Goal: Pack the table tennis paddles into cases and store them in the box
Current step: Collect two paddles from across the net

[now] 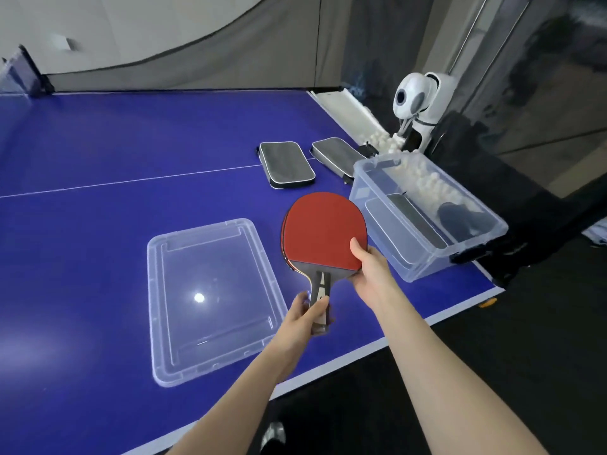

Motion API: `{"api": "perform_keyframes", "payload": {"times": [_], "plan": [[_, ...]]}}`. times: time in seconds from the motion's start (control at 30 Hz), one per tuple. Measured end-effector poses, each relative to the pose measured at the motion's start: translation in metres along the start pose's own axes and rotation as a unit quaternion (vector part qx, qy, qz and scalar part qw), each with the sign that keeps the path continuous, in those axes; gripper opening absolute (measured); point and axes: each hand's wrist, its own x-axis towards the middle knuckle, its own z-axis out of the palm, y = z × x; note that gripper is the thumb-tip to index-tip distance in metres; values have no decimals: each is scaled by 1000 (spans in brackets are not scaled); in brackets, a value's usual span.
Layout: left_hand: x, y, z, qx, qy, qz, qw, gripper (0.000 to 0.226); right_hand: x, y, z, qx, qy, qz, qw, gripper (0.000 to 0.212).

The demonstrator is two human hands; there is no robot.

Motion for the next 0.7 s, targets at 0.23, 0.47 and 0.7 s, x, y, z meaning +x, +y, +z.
{"api": "perform_keyframes", "payload": {"times": [0.23,0.47,0.7], "plan": [[62,-5,-2,17,23,-66,997,32,79,1,0,-24,-5,54,998,33],[107,-20,8,-6,95,-106,990,29,154,19,-9,-80,-39,137,987,37],[145,-38,32,-31,193,-127,972,19,218,33,-19,-118,-112,209,964,38]]}}
